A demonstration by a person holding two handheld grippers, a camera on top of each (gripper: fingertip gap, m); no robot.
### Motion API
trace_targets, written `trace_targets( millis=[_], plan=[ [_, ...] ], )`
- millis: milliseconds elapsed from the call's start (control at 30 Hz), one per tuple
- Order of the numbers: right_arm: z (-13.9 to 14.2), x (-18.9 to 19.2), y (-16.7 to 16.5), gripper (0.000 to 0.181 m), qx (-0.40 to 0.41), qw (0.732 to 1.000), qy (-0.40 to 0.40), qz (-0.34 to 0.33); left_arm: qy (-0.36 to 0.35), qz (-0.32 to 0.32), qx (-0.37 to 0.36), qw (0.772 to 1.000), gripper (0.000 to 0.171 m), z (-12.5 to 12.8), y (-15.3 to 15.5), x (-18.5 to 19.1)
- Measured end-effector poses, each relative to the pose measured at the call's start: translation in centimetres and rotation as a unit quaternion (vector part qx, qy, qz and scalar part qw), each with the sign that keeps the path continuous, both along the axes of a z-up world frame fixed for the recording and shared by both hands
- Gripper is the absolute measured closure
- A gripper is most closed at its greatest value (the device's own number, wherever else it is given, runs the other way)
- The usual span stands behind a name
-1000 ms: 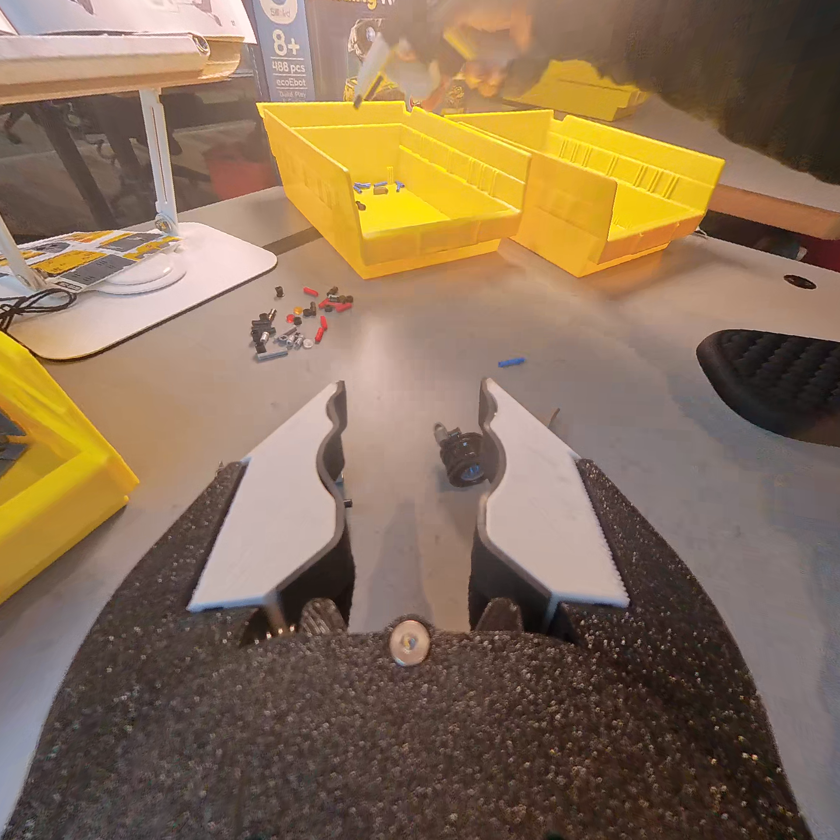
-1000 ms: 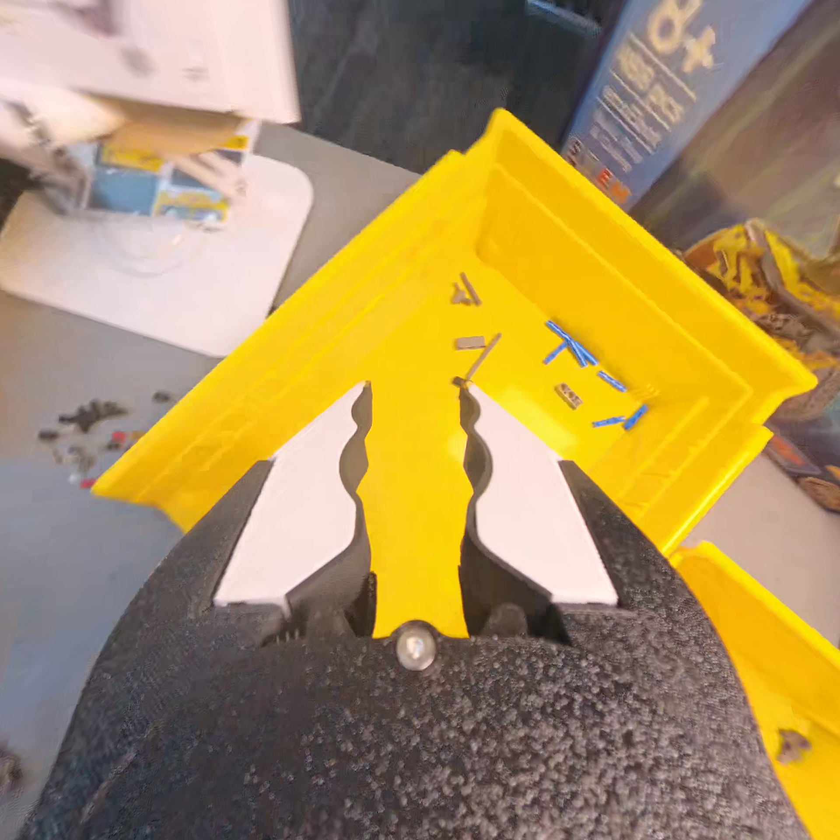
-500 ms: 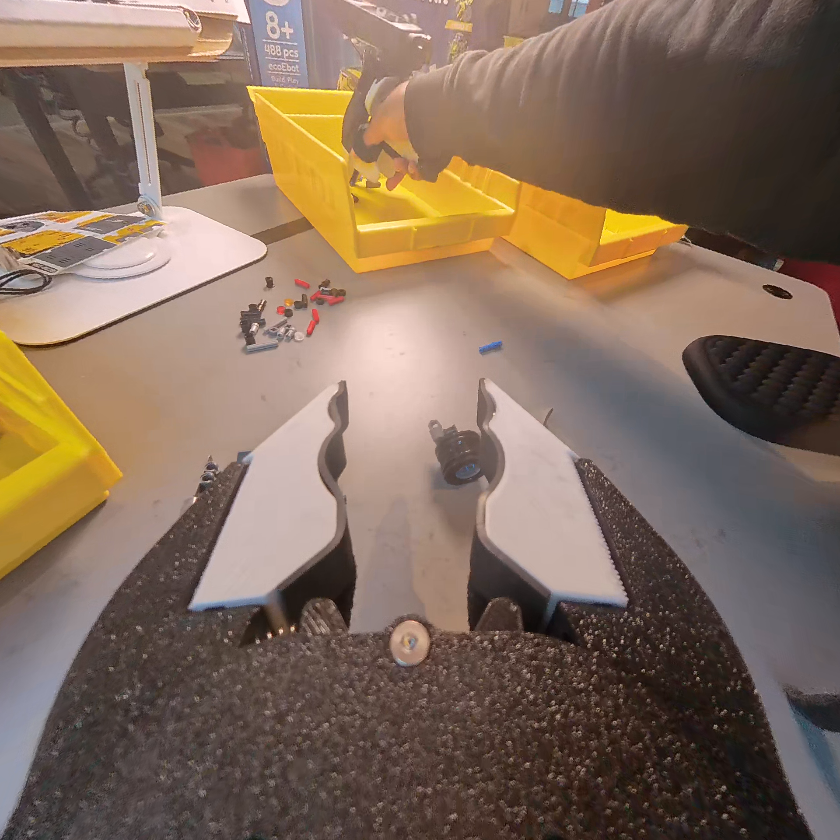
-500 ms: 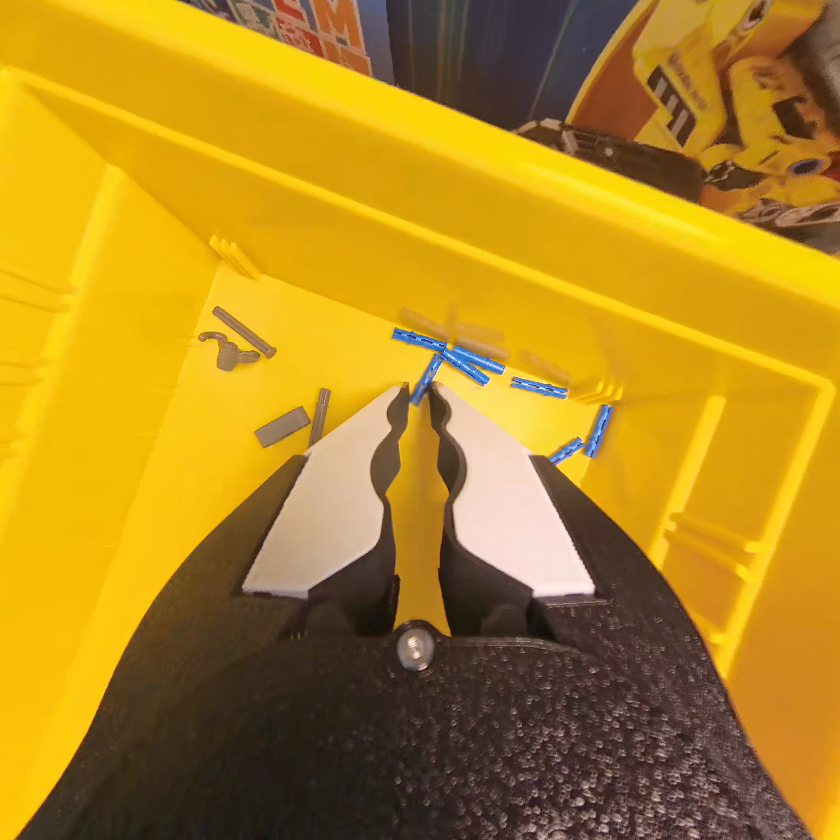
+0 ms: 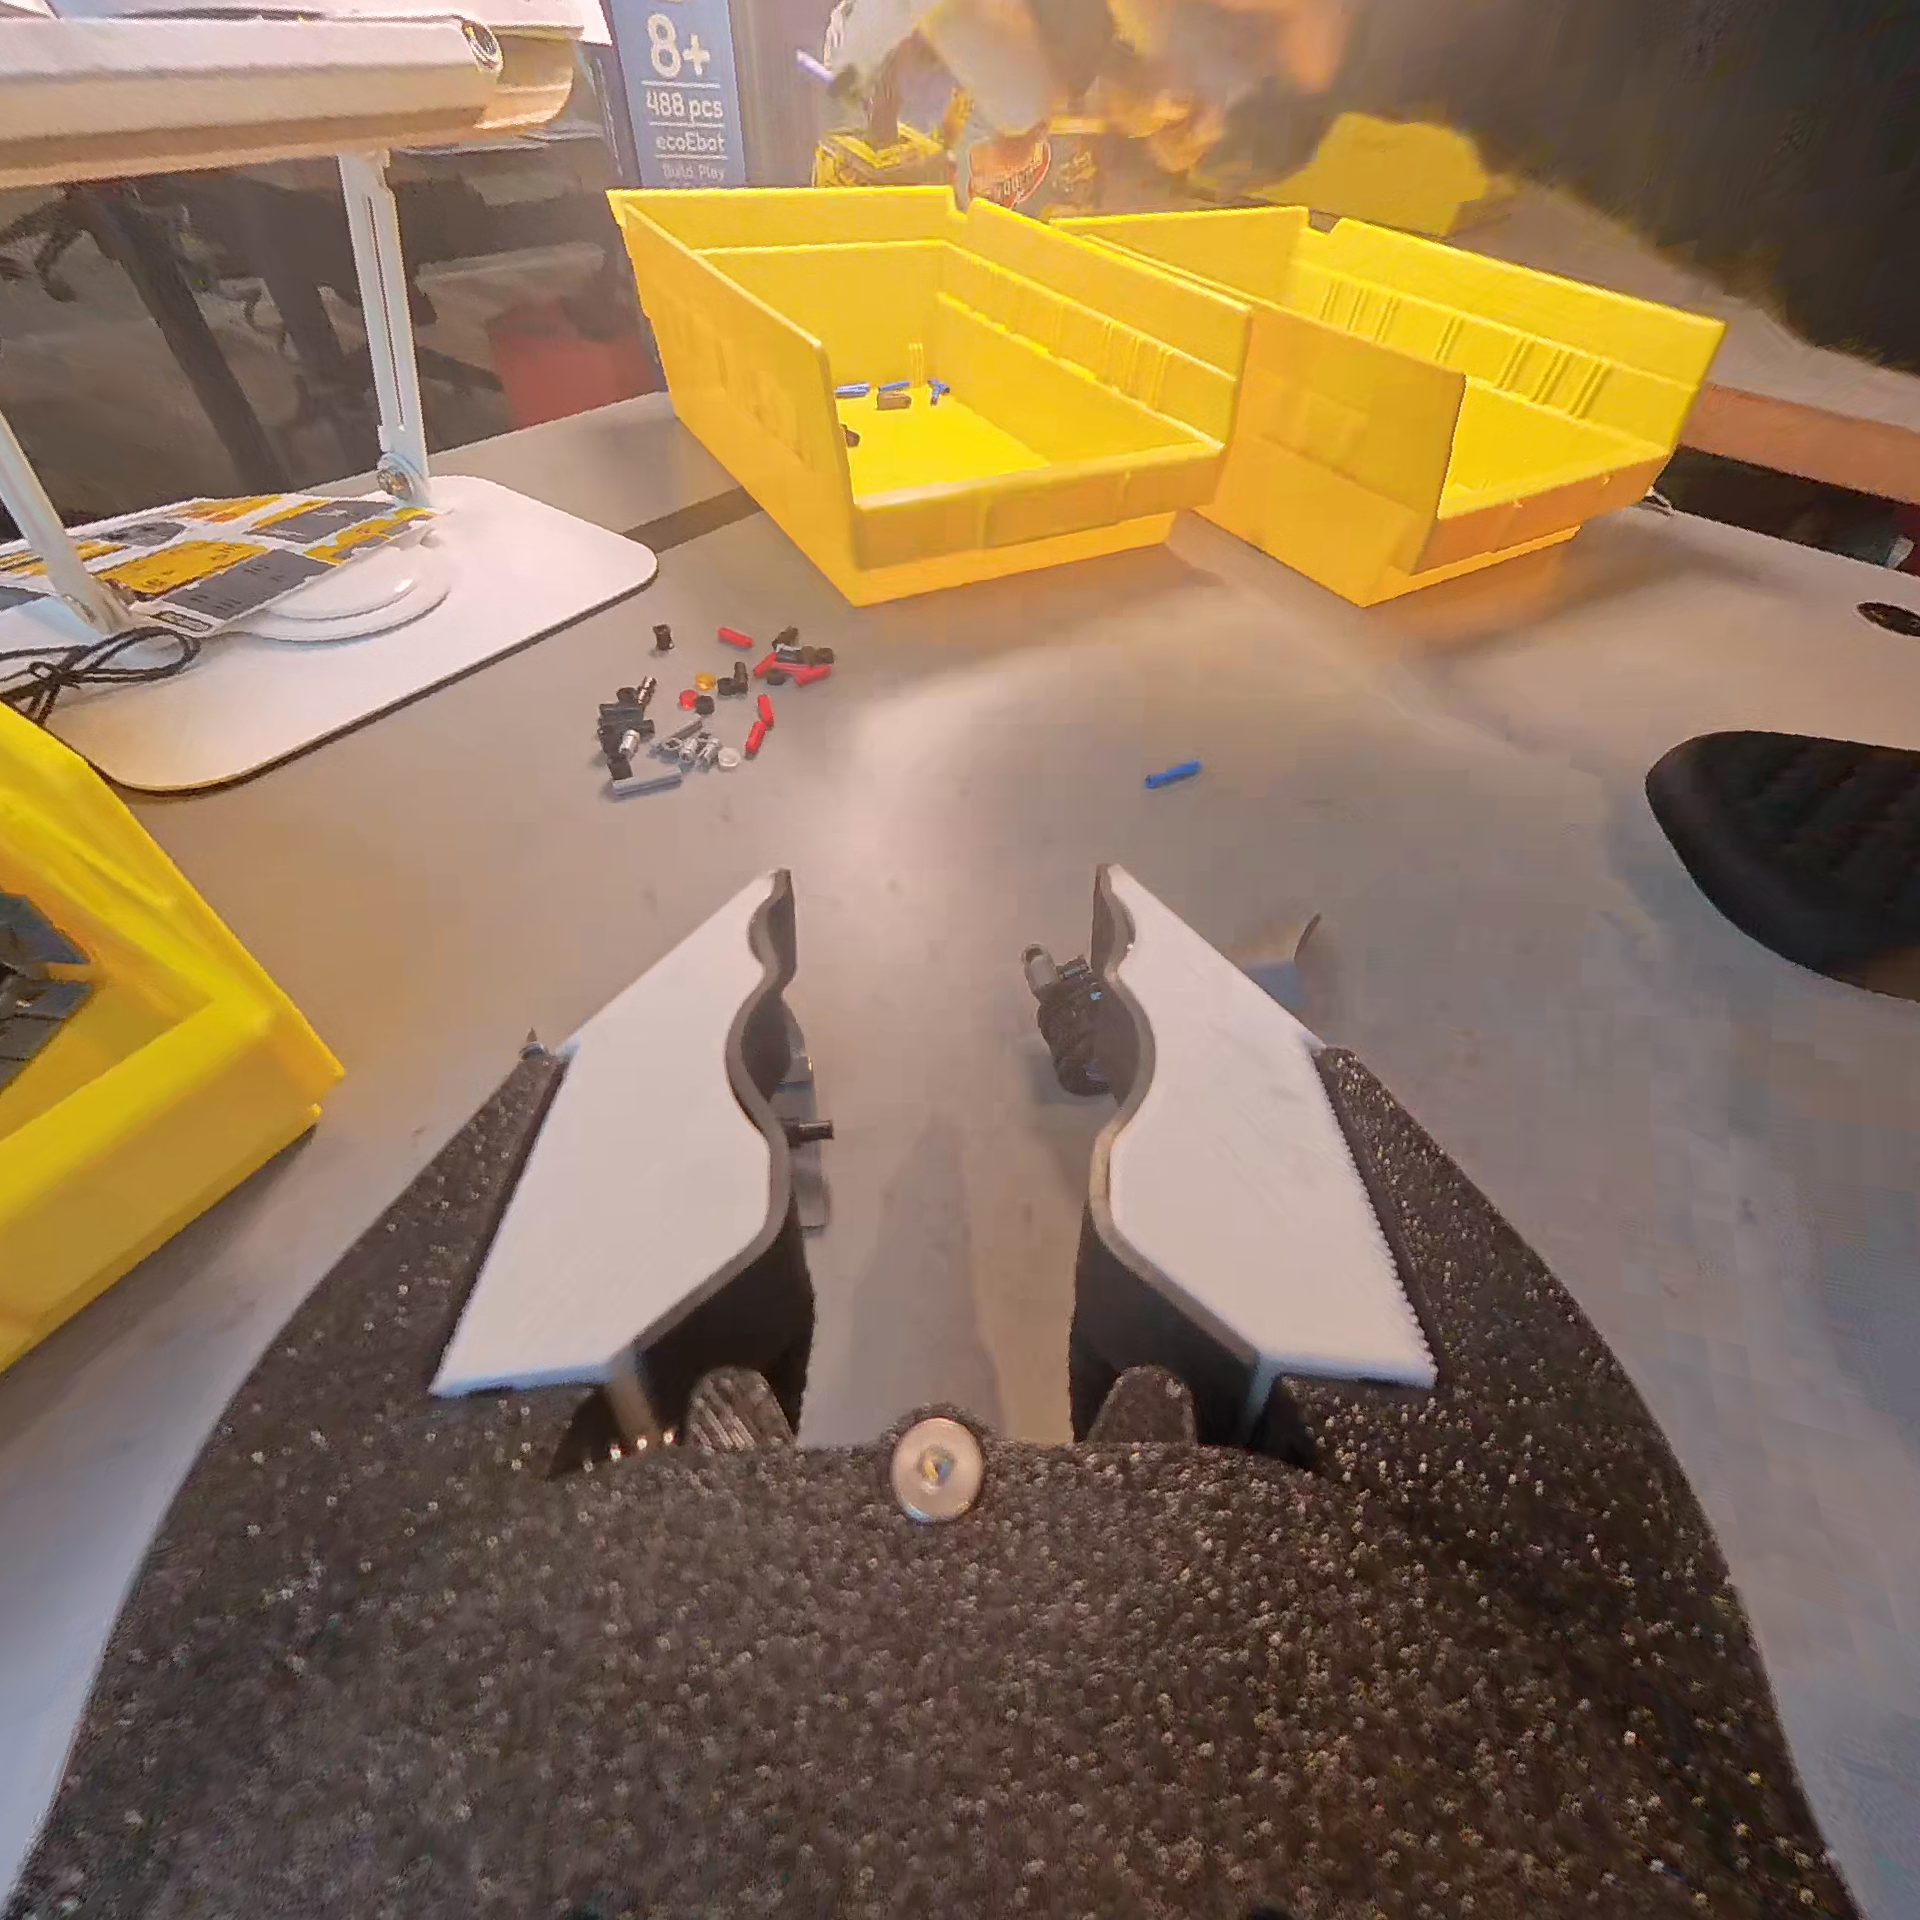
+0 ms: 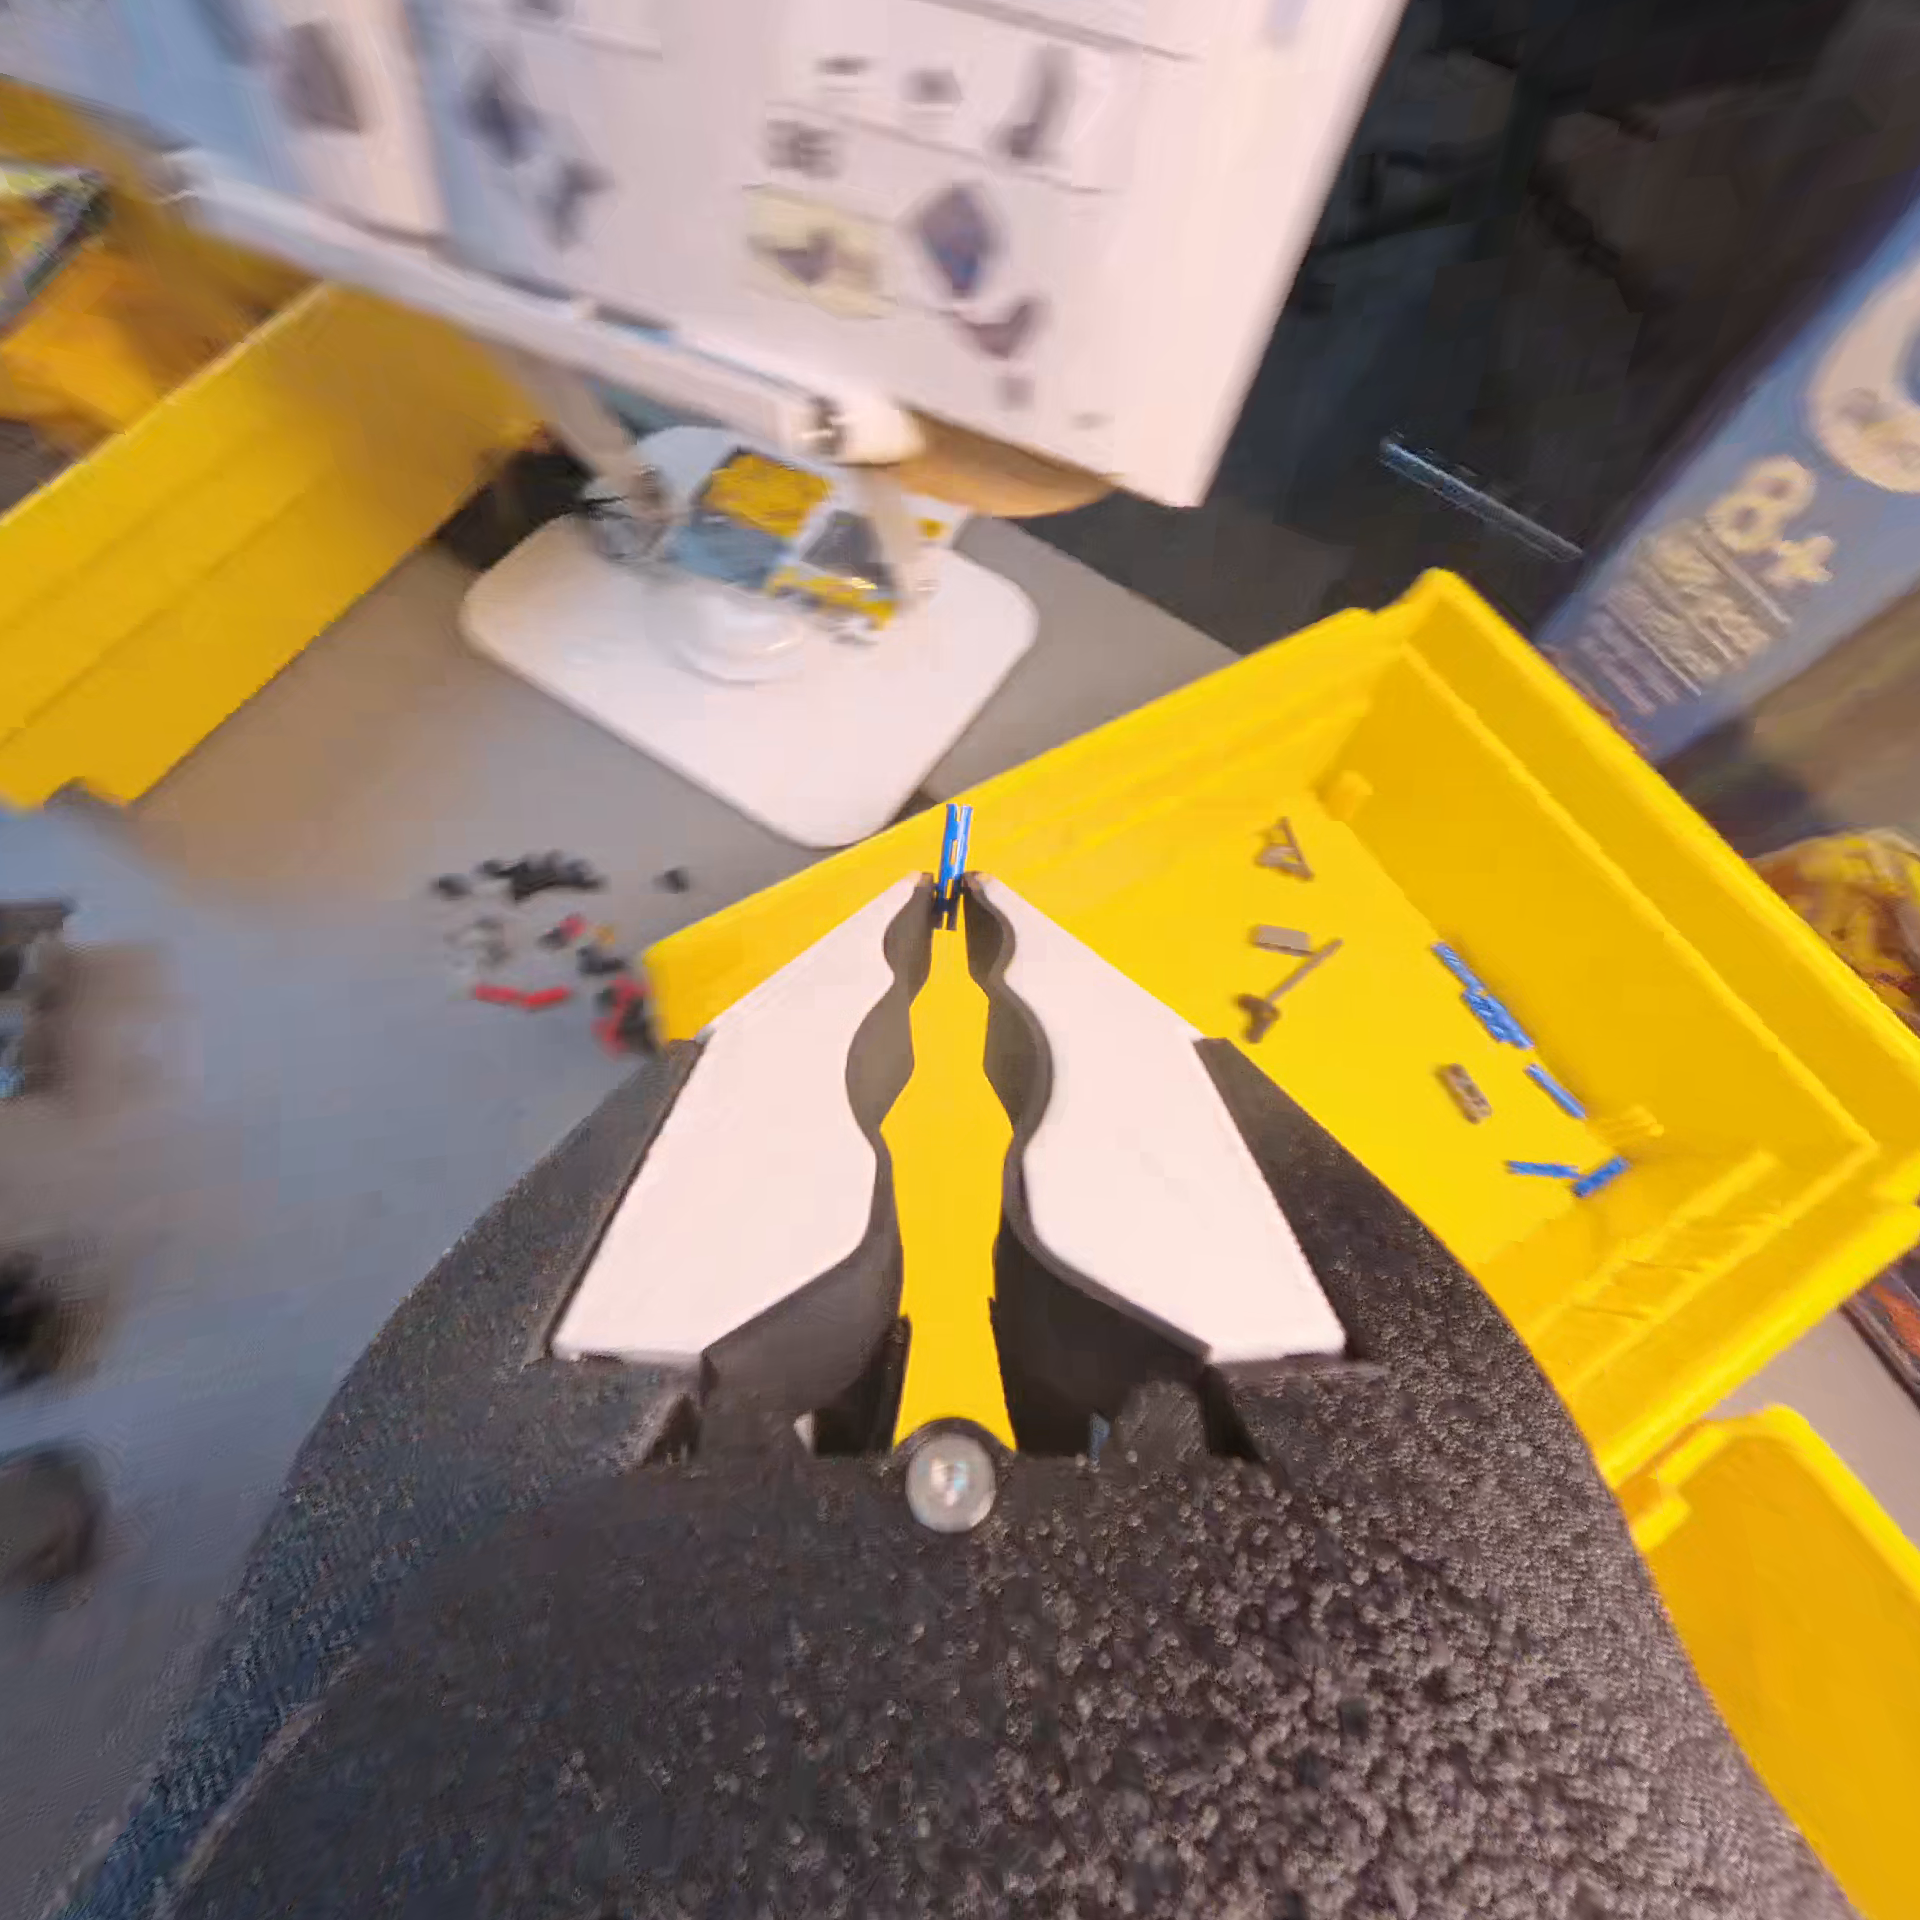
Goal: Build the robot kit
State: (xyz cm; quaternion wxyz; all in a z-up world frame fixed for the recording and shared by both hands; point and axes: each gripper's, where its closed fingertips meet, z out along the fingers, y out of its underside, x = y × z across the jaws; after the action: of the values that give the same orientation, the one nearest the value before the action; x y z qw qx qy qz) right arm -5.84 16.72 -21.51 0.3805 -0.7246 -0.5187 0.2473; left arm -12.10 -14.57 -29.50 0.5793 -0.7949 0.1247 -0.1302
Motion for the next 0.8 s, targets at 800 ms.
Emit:
trace_targets(
  millis=[800],
  plan=[
    [-12.2, 5.3, -22.5, 0.154, 0.01, 0.984, -0.026, 0.177, 0.085, 0.122, -0.004, 0.989, 0.11, 0.4, -1.2, -7.3]
  ],
)
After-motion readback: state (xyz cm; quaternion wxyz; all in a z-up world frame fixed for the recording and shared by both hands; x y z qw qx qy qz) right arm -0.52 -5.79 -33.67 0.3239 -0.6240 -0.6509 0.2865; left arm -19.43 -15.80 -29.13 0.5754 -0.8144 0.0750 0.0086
